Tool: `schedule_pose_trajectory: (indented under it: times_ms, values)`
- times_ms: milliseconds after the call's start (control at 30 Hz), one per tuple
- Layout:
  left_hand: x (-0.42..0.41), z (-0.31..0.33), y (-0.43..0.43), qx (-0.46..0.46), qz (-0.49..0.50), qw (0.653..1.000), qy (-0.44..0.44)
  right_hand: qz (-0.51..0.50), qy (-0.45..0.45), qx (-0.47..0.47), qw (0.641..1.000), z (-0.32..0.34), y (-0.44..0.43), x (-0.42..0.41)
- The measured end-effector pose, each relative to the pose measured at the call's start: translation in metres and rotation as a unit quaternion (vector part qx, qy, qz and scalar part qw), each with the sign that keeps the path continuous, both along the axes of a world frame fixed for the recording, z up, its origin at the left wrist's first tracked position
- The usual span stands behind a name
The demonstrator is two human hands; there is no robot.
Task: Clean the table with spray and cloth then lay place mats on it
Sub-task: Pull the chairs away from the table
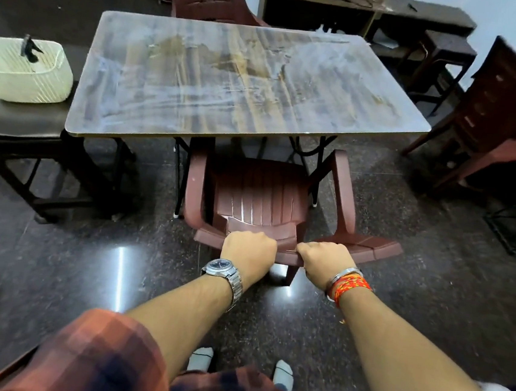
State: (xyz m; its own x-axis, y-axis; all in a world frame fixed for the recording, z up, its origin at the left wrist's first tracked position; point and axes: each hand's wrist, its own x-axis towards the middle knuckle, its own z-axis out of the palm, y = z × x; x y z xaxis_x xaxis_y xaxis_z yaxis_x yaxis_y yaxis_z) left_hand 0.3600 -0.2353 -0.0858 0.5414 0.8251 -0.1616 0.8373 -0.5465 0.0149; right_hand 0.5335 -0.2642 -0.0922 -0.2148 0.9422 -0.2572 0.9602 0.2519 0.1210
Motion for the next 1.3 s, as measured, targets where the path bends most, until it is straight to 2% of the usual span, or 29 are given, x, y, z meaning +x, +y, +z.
schedule_pose_trajectory:
  times_ms: [367, 700, 900, 1200, 1300]
  values:
    - [0.071, 0.003, 0.007, 0.019, 0.072, 0.997, 0.031, 0.08, 0.054, 0.031, 0.995, 0.001, 0.026, 0.073]
    - [0.124, -0.001, 0.025, 0.036, 0.112, 0.992, 0.042, 0.129, 0.052, 0.044, 0.989, -0.007, 0.058, 0.125]
    - [0.138, -0.005, 0.039, 0.048, 0.098, 0.993, 0.046, 0.128, 0.052, 0.05, 0.989, -0.007, 0.073, 0.14]
    - [0.139, -0.006, 0.033, 0.011, 0.154, 0.987, 0.042, 0.101, 0.061, 0.045, 0.992, -0.008, 0.069, 0.135]
    - [0.137, -0.006, 0.032, 0.012, 0.137, 0.99, 0.023, 0.118, 0.098, 0.041, 0.987, -0.006, 0.068, 0.14]
